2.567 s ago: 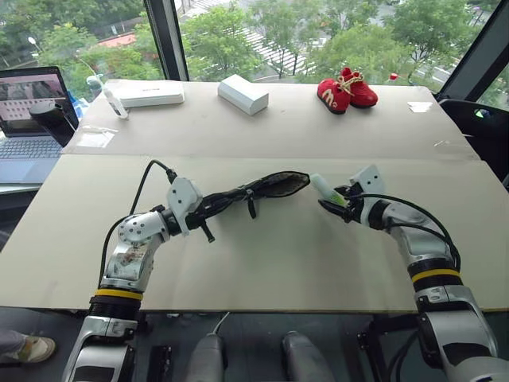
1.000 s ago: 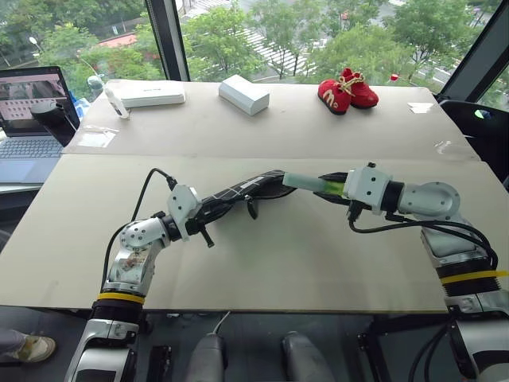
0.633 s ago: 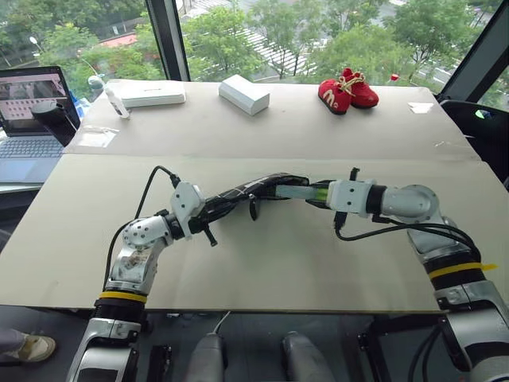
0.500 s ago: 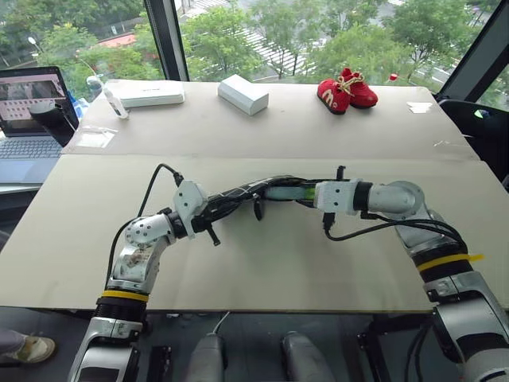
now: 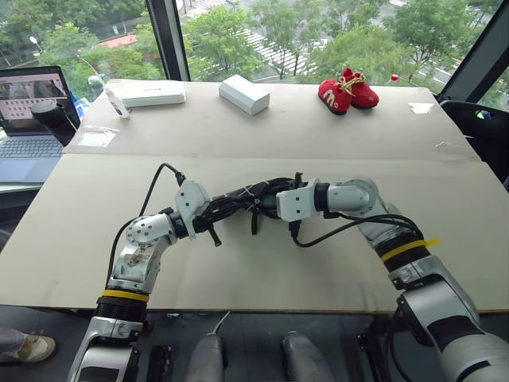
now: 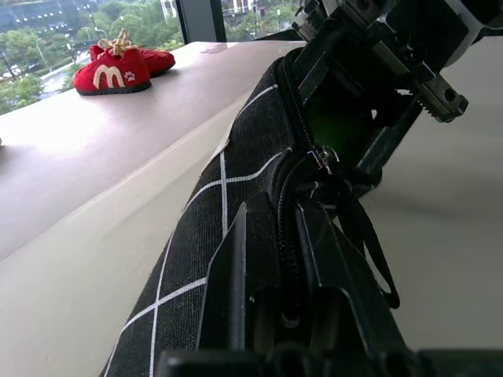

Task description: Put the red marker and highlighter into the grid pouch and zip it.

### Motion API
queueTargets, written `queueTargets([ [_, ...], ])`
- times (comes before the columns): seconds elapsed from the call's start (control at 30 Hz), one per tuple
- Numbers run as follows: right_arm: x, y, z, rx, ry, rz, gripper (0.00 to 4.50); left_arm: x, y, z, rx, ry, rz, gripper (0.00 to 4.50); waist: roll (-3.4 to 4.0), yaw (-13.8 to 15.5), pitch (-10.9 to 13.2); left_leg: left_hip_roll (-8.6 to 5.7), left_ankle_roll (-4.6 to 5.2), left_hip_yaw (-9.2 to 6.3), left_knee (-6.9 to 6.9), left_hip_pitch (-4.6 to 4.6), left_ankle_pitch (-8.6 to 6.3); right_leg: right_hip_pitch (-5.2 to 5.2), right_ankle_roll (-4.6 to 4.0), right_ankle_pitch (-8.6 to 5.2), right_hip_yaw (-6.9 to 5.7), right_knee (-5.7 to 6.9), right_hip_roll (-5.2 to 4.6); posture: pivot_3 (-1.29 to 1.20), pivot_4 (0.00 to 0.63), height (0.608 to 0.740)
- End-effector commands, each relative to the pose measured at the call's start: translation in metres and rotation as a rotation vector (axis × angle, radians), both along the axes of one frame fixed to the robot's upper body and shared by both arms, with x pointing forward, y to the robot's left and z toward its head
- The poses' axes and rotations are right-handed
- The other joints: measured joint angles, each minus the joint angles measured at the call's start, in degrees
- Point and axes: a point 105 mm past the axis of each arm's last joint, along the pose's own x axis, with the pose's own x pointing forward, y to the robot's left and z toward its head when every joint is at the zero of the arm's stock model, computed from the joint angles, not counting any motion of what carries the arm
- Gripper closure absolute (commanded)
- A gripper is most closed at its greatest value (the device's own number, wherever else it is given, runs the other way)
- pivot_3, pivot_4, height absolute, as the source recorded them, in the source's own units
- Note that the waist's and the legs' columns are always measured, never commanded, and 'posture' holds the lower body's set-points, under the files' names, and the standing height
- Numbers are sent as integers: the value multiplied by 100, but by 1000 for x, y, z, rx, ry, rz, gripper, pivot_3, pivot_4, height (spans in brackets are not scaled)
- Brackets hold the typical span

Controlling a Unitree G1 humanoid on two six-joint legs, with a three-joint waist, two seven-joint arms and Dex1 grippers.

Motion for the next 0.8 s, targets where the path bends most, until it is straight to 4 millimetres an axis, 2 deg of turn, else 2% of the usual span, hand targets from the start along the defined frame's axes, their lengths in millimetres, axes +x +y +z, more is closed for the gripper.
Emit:
queueTargets([
  [0.03, 10, -15, 24, 56, -55, -55, 1161, -3, -4, 18, -18, -68, -20, 4500, 0, 2, 0, 0, 0, 0, 0, 0, 0, 0, 0, 0, 0, 0, 0, 0, 150, 730],
  [0.17, 19, -48, 48, 185, -50, -155, 1161, -3, -4, 17, -17, -65, -19, 4500, 0, 33, 0, -2, 0, 0, 1, -1, 0, 1, 0, 0, -1, -2, -2, 0, 150, 730],
  [0.23, 21, -66, 62, 333, 22, -210, 1161, -4, -6, 17, -14, -63, -24, 4500, 0, 30, 0, -3, 0, 0, 1, -1, 0, 2, 0, 0, 0, -3, -3, 0, 150, 730],
  [0.33, 15, -94, 77, 606, 265, -271, 1161, -4, -7, 16, -13, -62, -26, 4500, 0, 24, 0, 0, 0, -3, 0, 0, 0, 6, 0, 0, -1, -3, -1, 0, 150, 730],
  [0.4, -15, -111, 53, 670, 624, -256, 1161, -3, -7, 15, -12, -59, -29, 4500, 0, 38, 0, 0, 0, -5, 0, 0, 0, 7, -1, 0, -2, -1, -1, 0, 150, 730],
  [0.47, -49, -110, 17, 596, 865, -250, 1161, -3, -8, 15, -11, -57, -31, 4500, -1, 117, -1, -1, 2, -27, -2, -1, -1, 19, 0, 0, -17, -4, 0, 0, 150, 730],
  [0.57, -78, -94, -14, 555, 1017, -258, 1161, -2, -7, 15, -10, -56, -33, 4500, 1, 130, -2, -2, 9, -30, 1, -11, -6, 13, -1, -1, -21, -11, 1, 0, 150, 730],
  [0.6, -83, -88, -19, 553, 1045, -261, 1161, -2, -7, 15, -9, -56, -33, 4500, 2, 102, -3, -3, 9, -23, 1, -12, -5, 5, 0, -1, -11, -10, 2, 0, 150, 730],
  [0.67, -91, -79, -24, 547, 1072, -251, 1161, -2, -7, 14, -8, -56, -33, 4500, 3, 14, -2, -3, 8, -20, 4, -5, -5, 6, 1, -1, -4, -4, 5, 0, 150, 730],
  [0.8, -79, -53, -36, 606, 1026, -312, 1161, -1, -8, 14, -6, -55, -39, 4500, -5, -17, -5, 0, 5, -24, 14, 4, 3, 16, 4, -3, -8, 5, 12, 0, 150, 730],
])
